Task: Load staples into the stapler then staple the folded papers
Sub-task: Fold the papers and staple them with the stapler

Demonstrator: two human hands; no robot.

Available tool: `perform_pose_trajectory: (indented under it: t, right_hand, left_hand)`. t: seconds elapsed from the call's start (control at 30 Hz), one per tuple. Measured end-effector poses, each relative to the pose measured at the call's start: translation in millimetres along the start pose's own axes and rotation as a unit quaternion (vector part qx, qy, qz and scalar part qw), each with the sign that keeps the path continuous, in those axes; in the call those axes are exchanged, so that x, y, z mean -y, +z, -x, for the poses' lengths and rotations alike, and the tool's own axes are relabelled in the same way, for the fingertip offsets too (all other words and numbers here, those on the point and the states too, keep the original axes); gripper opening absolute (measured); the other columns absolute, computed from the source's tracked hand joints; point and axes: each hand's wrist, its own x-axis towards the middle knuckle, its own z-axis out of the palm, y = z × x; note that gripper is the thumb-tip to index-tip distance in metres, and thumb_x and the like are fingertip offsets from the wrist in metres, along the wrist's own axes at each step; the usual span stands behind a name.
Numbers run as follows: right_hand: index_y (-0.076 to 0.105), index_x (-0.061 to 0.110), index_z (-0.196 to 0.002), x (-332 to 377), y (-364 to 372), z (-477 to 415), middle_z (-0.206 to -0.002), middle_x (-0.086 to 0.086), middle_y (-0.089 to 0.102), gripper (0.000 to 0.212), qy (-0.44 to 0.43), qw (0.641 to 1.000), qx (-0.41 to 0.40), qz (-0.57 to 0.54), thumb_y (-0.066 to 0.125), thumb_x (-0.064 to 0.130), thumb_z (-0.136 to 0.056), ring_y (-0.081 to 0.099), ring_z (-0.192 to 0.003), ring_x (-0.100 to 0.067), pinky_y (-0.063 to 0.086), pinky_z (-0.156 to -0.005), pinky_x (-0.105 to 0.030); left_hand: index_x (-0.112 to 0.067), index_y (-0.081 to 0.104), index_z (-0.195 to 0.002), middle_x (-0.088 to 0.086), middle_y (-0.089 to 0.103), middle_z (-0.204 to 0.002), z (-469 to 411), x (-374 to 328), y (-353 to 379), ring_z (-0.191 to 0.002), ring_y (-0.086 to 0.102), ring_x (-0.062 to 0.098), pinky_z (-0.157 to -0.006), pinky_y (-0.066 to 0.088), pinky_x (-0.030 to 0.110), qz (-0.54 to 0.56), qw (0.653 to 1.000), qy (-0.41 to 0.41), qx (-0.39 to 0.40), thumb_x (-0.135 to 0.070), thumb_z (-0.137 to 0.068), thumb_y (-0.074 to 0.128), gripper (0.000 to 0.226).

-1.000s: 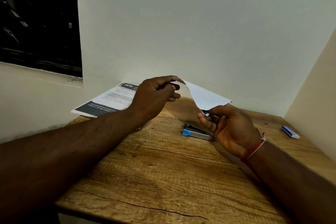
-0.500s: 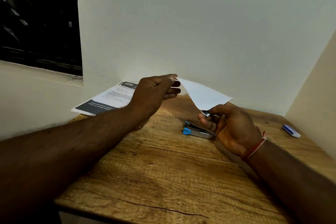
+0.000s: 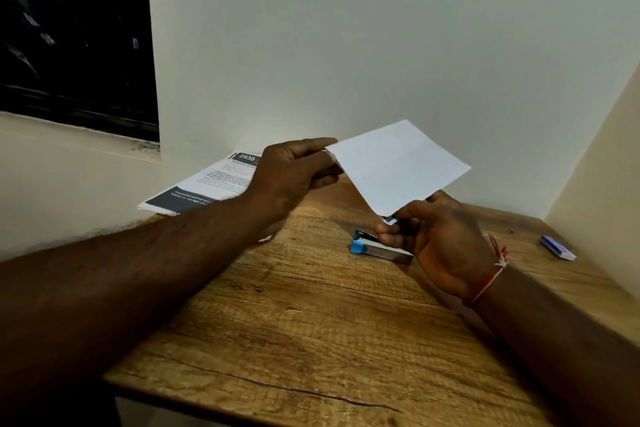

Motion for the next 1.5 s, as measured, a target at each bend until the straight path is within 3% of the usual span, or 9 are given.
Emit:
perform_pose_trajectory:
  t: [0.17,0.33,0.5,0.73,0.93,1.07,1.17,1.3,1.5]
  right_hand:
    - [0.06,-0.002,-0.118,3,1,1,-0.083,-0.021,0.075,0.023,0.016,1.0,-0.002,-0.019,0.052,-0.013,-0.1,0.079,-0.064,-0.03,0.067,-0.059,-0.034]
    - [0.06,-0.001,-0.115,4,2,3,-0.077,-0.02,0.071,0.02,0.053,0.997,0.022,-0.049,0.052,-0.01,-0.099,0.077,-0.062,-0.027,0.064,-0.054,-0.031]
    - [0.063,-0.006,-0.089,4,2,5,-0.068,-0.019,0.071,0.019,0.087,0.992,0.077,-0.054,0.047,-0.006,-0.101,0.076,-0.057,-0.024,0.064,-0.053,-0.029]
    - [0.067,-0.015,-0.111,-4,2,7,-0.079,-0.028,0.072,0.02,0.038,0.988,0.152,0.014,0.05,-0.011,-0.1,0.078,-0.062,-0.031,0.066,-0.056,-0.034]
    - [0.065,-0.018,-0.119,-8,0,7,-0.083,-0.032,0.072,0.04,0.023,0.981,0.193,0.022,0.067,-0.001,-0.083,0.077,-0.066,-0.035,0.066,-0.058,-0.036]
    - [0.064,-0.009,-0.135,-7,-9,4,-0.109,-0.029,0.077,0.057,0.012,0.979,0.204,0.013,0.079,-0.001,-0.081,0.08,-0.091,-0.04,0.07,-0.076,-0.044]
    - [0.07,0.008,-0.138,-1,-20,-2,-0.134,-0.022,0.075,0.068,-0.033,0.976,0.214,-0.021,0.096,0.018,-0.076,0.075,-0.12,-0.043,0.063,-0.099,-0.059]
    - [0.072,0.02,-0.118,14,-39,-16,-0.1,0.0,0.081,0.029,-0.067,0.987,0.081,-0.119,0.075,0.041,-0.098,0.079,-0.103,-0.023,0.065,-0.087,-0.047]
    - [0.07,0.024,-0.142,14,-61,-34,-0.125,-0.009,0.078,0.044,-0.078,0.994,-0.073,0.01,0.078,0.012,-0.1,0.076,-0.111,-0.028,0.068,-0.075,-0.036]
  left_hand:
    - [-0.009,0.078,-0.141,0.01,0.084,-0.113,1,3,0,-0.107,0.085,0.028,-0.098,0.068,0.037,-0.028,0.998,0.047,0.026,-0.008,-0.107,0.076,0.035]
    - [-0.011,0.078,-0.142,0.032,0.078,-0.116,5,4,1,-0.101,0.081,0.021,-0.096,0.07,0.042,-0.081,0.989,0.113,0.05,-0.014,-0.107,0.078,0.035]
    - [-0.013,0.077,-0.144,0.01,0.086,-0.121,11,3,2,-0.112,0.084,0.034,-0.1,0.069,0.049,-0.116,0.981,0.13,0.08,-0.013,-0.106,0.079,0.038]
    - [-0.029,0.059,-0.158,-0.006,0.077,-0.134,9,5,0,-0.116,0.08,0.015,-0.1,0.068,0.038,-0.237,0.957,0.167,0.018,-0.015,-0.084,0.093,0.083]
    - [-0.029,0.089,-0.117,-0.012,0.085,-0.117,5,3,-1,-0.103,0.08,0.016,-0.093,0.068,0.048,-0.253,0.945,0.205,-0.025,-0.004,-0.09,0.089,0.036]
    - [-0.018,0.092,-0.107,-0.007,0.088,-0.105,3,3,-4,-0.102,0.083,0.01,-0.094,0.069,0.044,-0.258,0.941,0.214,-0.035,0.018,-0.086,0.07,0.047]
    - [-0.016,0.091,-0.102,-0.002,0.088,-0.097,3,1,-8,-0.087,0.085,0.014,-0.065,0.069,0.037,-0.262,0.94,0.219,-0.006,0.022,-0.086,0.065,0.048]
    - [-0.019,0.091,-0.107,-0.004,0.088,-0.101,-3,0,-19,-0.088,0.084,0.011,-0.066,0.067,0.033,-0.34,0.901,0.269,0.029,0.01,-0.087,0.079,0.037]
    - [-0.014,0.089,-0.12,0.002,0.086,-0.123,-6,-3,-23,-0.112,0.081,0.016,-0.097,0.064,0.029,-0.427,0.827,0.361,0.056,0.011,-0.082,0.086,0.046]
